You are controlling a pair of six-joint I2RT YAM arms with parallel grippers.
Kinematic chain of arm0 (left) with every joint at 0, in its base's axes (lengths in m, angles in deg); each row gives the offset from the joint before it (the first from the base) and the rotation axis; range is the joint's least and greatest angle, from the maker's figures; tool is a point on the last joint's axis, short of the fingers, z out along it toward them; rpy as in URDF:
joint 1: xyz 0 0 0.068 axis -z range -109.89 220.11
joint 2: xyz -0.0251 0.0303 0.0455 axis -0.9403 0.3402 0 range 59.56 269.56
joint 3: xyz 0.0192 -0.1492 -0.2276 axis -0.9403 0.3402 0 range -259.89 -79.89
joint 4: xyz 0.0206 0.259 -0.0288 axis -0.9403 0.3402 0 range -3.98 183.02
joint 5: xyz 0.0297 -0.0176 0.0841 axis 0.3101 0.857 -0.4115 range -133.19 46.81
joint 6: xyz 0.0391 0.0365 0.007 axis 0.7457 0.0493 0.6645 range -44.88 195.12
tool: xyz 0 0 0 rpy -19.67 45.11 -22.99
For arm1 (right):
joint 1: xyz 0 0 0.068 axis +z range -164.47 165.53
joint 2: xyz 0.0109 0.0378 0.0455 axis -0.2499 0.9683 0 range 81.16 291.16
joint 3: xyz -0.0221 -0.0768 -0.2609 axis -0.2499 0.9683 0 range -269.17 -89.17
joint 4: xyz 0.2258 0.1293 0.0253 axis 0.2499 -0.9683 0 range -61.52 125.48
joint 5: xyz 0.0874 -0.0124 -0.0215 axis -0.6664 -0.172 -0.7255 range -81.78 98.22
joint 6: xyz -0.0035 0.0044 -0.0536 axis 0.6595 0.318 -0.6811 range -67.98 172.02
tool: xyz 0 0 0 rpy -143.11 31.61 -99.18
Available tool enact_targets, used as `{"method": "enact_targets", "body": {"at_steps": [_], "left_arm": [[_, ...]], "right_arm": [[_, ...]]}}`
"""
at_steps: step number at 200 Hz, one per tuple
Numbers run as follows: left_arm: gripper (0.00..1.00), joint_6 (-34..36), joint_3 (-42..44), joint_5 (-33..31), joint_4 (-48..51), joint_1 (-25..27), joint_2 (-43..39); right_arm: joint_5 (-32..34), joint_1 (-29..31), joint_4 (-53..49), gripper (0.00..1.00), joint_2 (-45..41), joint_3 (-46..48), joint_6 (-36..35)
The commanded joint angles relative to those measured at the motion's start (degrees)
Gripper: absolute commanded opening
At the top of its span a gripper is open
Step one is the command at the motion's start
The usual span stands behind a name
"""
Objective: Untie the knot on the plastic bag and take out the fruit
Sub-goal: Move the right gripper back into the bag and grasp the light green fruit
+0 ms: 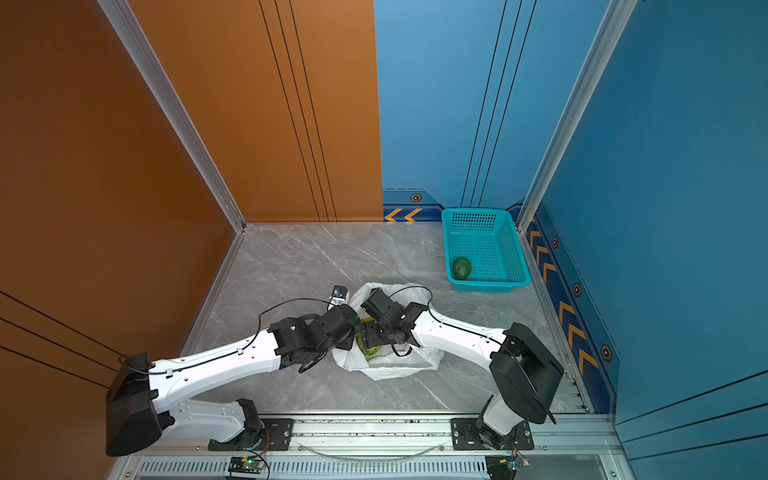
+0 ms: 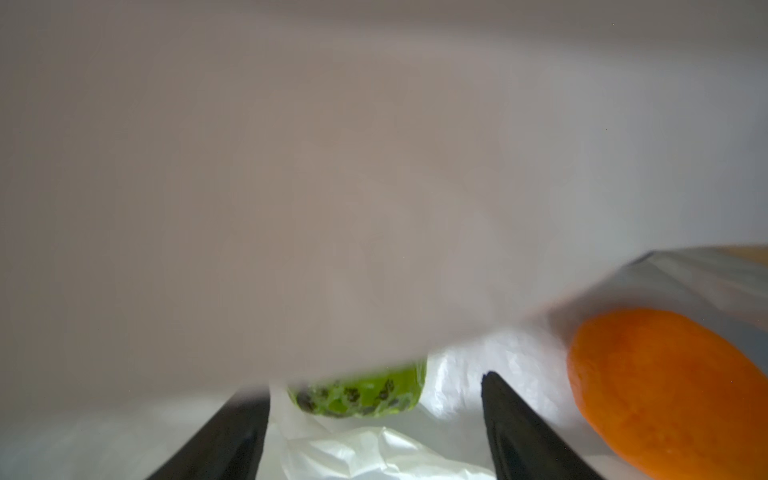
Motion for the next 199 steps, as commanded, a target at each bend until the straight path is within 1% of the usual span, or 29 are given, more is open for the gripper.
{"method": "enact_targets", "body": {"at_steps": [1, 24, 61, 69, 81, 99, 128, 155, 199], "left_arm": [[0.00, -1.5, 1.2, 0.5, 2.3, -0.2, -1.1], [0.00, -1.6, 1.5, 0.5, 2.3, -0.2, -1.1], [0.00, -1.8, 1.8, 0.5, 2.2, -0.3, -1.2], [0.00, -1.8, 2.1, 0.4, 2.3, -0.4, -1.3], [0.00, -1.9, 2.1, 0.5, 2.3, -0.5, -1.5], [0.00, -1.9, 2.4, 0.4, 2.3, -0.6, -1.8], [0.00, -2.1, 2.8, 0.5, 2.3, -0.8, -1.8], [0.00, -2.4, 3.0, 0.4, 2.3, -1.1, -1.8], [0.00, -3.2, 3.5, 0.5, 2.1, -1.9, -2.6]], "right_arm": [[2.9, 1.5, 1.8, 0.81, 2.6, -1.4, 2.8], [3.8, 2.5, 2.0, 0.84, 5.0, -1.9, 3.4], [4.3, 2.6, 2.8, 0.82, 7.3, -2.3, 4.1], [4.4, 2.6, 2.8, 0.80, 7.7, -2.5, 4.0], [4.2, 2.5, 2.8, 0.73, 7.9, -2.4, 4.1], [4.3, 2.2, 2.8, 0.61, 7.1, -2.0, 4.4], [3.4, 1.5, 2.7, 0.54, 4.6, -0.5, 4.5], [2.9, 0.7, 2.4, 0.50, 0.6, 1.8, 5.0], [2.7, -0.3, 0.1, 0.47, -7.0, 5.1, 4.8]]}}
